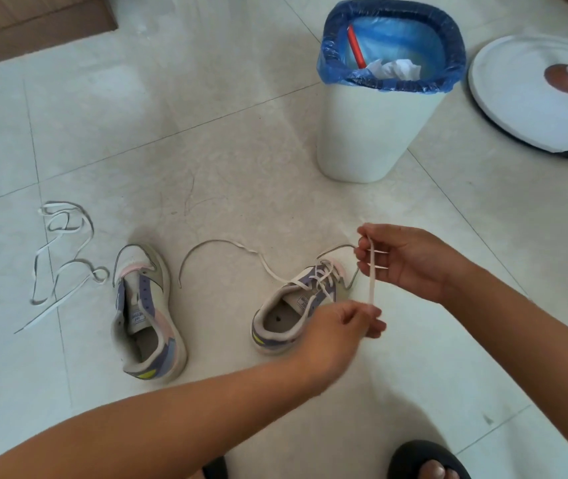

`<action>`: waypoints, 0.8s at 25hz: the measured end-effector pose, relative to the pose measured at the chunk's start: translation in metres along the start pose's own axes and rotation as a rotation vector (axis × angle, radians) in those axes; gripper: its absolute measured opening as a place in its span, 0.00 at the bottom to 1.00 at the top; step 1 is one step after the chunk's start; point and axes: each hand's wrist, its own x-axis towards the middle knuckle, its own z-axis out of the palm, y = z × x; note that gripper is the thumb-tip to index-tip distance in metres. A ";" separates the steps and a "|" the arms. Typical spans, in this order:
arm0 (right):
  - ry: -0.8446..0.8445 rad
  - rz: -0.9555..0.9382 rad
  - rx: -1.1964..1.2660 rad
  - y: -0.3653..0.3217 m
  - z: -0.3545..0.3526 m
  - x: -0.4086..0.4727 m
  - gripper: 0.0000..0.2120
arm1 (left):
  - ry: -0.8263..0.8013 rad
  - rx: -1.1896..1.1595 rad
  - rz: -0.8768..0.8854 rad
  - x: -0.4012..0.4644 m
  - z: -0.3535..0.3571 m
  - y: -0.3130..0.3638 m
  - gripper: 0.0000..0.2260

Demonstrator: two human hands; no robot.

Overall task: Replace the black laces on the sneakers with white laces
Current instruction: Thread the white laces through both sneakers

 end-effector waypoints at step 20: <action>0.043 0.171 -0.266 0.043 0.001 0.011 0.02 | 0.394 -0.463 -0.553 0.045 -0.055 -0.009 0.10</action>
